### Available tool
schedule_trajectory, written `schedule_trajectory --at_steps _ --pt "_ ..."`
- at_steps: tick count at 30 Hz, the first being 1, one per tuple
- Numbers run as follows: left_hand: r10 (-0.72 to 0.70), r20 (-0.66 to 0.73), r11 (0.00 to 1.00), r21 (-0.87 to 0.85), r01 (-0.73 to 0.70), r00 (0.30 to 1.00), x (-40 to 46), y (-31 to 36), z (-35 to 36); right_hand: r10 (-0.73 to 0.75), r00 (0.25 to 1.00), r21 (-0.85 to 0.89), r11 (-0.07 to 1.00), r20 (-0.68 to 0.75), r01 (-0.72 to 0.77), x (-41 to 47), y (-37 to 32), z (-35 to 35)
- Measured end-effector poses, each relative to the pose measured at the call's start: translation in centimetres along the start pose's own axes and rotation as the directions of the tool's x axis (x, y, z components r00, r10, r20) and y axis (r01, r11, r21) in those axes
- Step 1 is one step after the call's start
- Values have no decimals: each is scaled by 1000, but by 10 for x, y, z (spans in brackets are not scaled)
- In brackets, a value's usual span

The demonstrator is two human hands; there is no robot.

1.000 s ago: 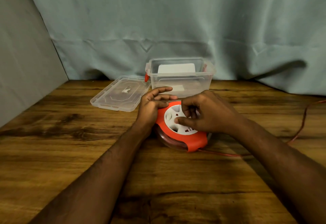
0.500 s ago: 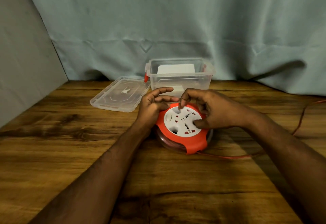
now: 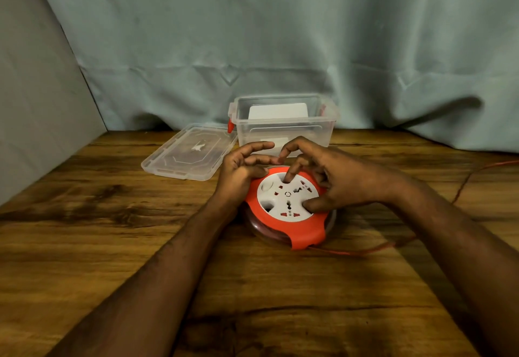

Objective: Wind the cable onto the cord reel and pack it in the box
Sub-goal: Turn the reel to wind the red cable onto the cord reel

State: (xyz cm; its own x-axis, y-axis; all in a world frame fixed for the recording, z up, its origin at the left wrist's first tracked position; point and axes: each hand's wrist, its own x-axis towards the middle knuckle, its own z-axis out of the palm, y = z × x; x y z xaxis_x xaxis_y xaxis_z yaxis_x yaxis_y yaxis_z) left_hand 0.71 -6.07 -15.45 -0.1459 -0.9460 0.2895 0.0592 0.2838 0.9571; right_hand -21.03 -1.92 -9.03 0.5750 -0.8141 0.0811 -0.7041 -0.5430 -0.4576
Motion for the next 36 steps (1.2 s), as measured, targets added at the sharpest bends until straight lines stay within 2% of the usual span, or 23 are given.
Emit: schedule_trajectory --at_steps 8,15,27,30,32,36 --pt "7 -14 1000 -4 -7 1000 -1 2 -1 38 997 -123 991 -61 -45 -1 -8 2" --pt "7 -94 998 -61 -13 996 -2 2 1 59 987 -356 928 -152 -110 4 -13 13" --pt "32 -124 997 -65 -41 992 -1 2 3 17 938 -324 936 -345 -136 15 -16 36" --pt "22 -125 996 -81 -32 992 -1 1 2 -58 924 -296 953 -377 -61 11 -14 31" --pt "21 -132 997 -74 -30 991 -1 1 1 -101 933 -279 960 -347 0 7 -12 22" --pt "38 -137 998 -46 -45 990 -1 0 2 -38 985 -257 966 -166 -5 5 -7 12"
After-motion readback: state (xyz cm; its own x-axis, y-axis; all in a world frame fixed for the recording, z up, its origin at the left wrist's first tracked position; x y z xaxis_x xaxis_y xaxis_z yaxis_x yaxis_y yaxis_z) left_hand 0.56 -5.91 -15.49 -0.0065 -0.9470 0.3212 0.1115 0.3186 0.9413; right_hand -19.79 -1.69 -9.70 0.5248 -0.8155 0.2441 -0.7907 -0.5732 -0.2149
